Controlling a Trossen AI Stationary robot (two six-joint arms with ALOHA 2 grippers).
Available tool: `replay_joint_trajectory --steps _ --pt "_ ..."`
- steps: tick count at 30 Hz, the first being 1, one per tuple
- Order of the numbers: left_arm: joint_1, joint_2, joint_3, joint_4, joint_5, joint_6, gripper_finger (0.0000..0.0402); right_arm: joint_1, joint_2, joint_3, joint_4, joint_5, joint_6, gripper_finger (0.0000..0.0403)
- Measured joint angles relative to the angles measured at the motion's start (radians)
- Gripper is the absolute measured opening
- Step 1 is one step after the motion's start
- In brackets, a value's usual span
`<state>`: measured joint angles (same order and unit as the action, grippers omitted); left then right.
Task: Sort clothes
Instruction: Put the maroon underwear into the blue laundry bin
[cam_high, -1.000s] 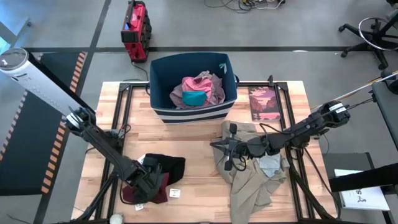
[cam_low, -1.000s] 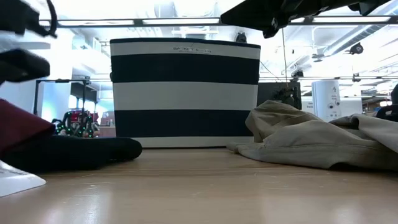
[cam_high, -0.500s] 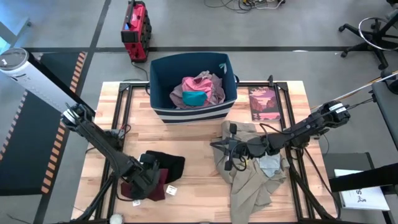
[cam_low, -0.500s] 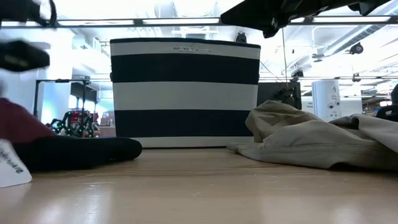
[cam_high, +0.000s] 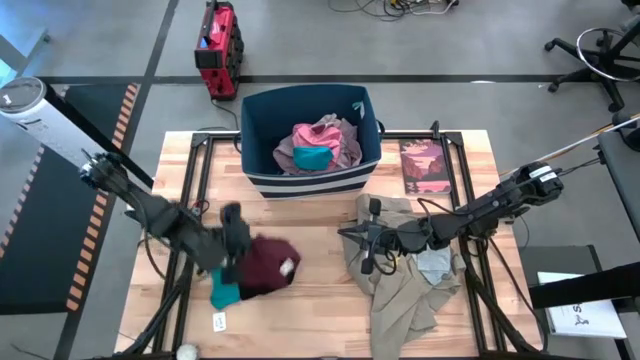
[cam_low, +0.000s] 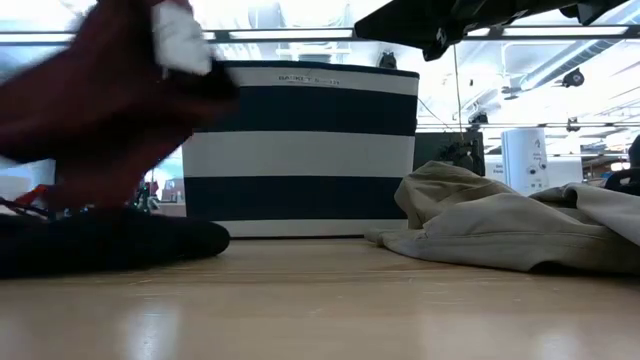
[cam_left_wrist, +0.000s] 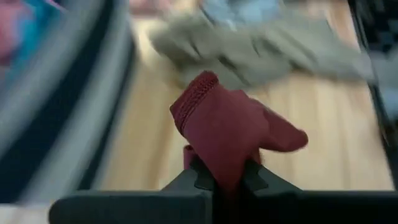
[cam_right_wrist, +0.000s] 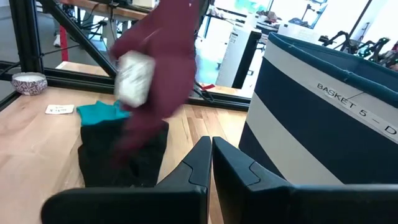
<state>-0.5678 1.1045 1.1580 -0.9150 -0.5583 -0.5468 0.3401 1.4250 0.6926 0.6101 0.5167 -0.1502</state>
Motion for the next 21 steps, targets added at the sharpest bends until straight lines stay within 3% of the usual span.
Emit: replay_joint_trajectory --steps 5,11,14,18,21 --pt "0.091 -0.046 0.07 0.052 -0.106 0.161 0.0001 0.0 0.0 0.0 0.0 0.0 0.0 0.0" --pt "0.243 -0.023 0.193 0.196 -0.111 0.471 0.0 0.0 0.0 0.0 0.0 0.0 0.0 0.0" --pt "0.336 0.004 0.27 0.251 -0.082 0.629 0.0 0.0 0.0 0.0 0.0 0.0 0.0 0.0" --pt "0.481 0.056 0.393 0.273 0.062 0.76 0.0 0.0 0.0 0.0 0.0 0.0 0.0 0.0" --pt "0.567 0.111 0.482 0.276 0.088 0.845 0.0 -0.001 0.0 0.0 0.0 0.0 -0.008 0.0"
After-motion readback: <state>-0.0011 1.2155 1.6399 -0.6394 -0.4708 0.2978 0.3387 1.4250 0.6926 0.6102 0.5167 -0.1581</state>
